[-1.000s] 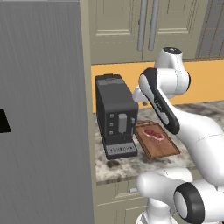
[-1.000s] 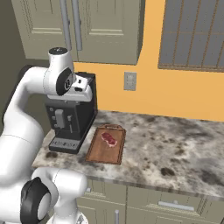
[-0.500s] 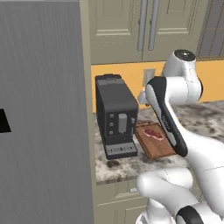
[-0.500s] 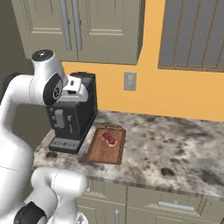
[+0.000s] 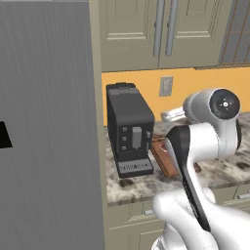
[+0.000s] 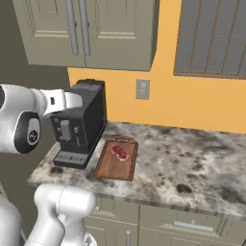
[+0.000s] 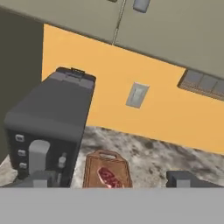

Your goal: Open the cabinet, retrieve the rolling pin, and place it next to the meat on the cutting board to prepare for tenderizing.

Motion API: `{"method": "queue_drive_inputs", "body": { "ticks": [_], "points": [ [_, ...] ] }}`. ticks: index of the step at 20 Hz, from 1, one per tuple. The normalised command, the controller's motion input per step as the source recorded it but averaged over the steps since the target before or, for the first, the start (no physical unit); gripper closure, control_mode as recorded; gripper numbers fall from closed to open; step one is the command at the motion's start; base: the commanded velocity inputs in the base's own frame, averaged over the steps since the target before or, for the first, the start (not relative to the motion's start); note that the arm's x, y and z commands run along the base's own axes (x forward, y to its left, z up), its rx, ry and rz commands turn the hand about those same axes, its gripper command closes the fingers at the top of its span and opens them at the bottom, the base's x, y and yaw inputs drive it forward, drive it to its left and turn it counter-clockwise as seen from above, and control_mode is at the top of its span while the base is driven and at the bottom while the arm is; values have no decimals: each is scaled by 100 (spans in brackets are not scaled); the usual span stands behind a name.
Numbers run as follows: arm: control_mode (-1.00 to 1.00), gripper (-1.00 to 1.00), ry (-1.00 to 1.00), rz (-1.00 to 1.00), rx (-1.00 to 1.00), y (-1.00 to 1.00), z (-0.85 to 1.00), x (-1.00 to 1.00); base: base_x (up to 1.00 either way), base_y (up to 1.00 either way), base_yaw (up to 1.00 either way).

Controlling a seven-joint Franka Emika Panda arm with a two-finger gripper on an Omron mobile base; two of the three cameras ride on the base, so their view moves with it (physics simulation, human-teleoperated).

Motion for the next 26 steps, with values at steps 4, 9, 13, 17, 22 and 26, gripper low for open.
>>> {"method": "queue_drive_inputs", "body": {
  "ticks": [4,9,13,17,22,26],
  "points": [
    [-100,-100,-44,0,-10,-2,74,-10,0,0,0],
    [-100,-100,-32,0,-1,0,68,0,0,0,0],
    [-100,-100,-26,0,0,-6,62,1,0,0,0],
    [-100,-100,-17,0,1,-7,50,-3,0,0,0],
    [-100,-100,-2,0,0,-2,16,0,0,0,0],
    [-100,-100,0,0,0,0,4,7,0,0,0]
  ]
}}
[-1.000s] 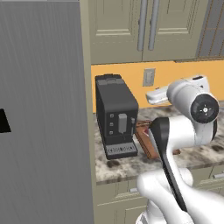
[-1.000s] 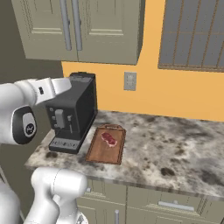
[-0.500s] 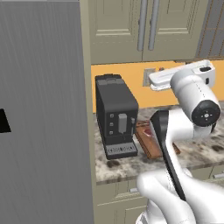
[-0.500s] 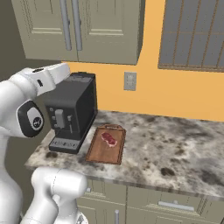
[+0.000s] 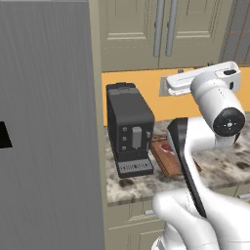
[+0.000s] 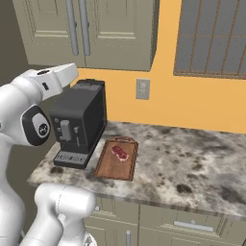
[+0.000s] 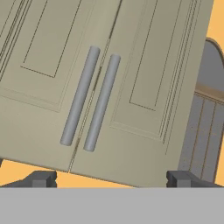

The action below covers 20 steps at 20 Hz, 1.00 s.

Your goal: Open the cabinet, retrieve the rolling pin, and place it next to the meat on the cutting board to prepare for tenderizing.

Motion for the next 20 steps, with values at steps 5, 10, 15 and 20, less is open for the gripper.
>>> {"method": "queue_drive_inputs", "body": {
  "ticks": [5,10,15,20],
  "points": [
    [-100,-100,0,0,0,0,0,0,0,0,0],
    [-100,-100,1,0,4,0,0,9,0,0,0],
    [-100,-100,10,2,10,9,0,55,0,0,0],
    [-100,-100,3,10,16,12,8,46,0,0,0]
  ]
}}
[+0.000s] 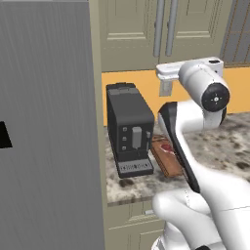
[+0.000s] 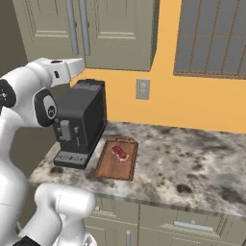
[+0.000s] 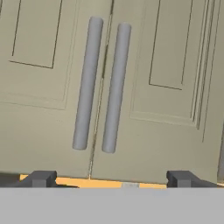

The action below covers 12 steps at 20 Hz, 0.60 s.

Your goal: Open the cabinet, retrieve the rolling pin, and place it next to the meat on the cutting board to prepare for tenderizing.

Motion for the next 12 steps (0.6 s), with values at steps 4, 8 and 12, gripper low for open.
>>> {"method": "queue_drive_inputs", "body": {
  "ticks": [4,8,12],
  "points": [
    [-100,-100,-1,16,27,-10,36,37,0,0,0],
    [-100,-100,0,1,20,-44,12,20,0,0,0],
    [-100,-100,0,1,8,-31,0,42,0,0,0]
  ]
}}
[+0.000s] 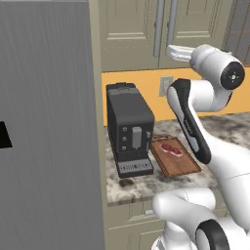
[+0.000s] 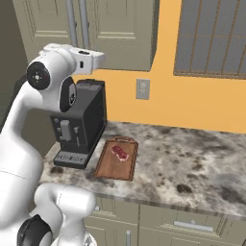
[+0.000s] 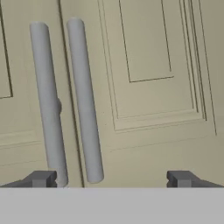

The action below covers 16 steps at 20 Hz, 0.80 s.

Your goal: Open the cabinet, retrieve the rolling pin, and place it next to the meat on the cutting board to prepare for tenderizing.

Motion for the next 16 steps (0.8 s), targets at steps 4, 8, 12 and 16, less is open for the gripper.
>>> {"method": "queue_drive_inputs", "body": {
  "ticks": [4,8,12,16],
  "points": [
    [-100,-100,0,0,0,1,0,58,0,0,0],
    [-100,-100,0,0,-1,8,0,44,0,0,0],
    [-100,-100,2,0,-1,7,0,39,0,0,0],
    [-100,-100,4,0,-1,10,0,49,0,0,0]
  ]
}}
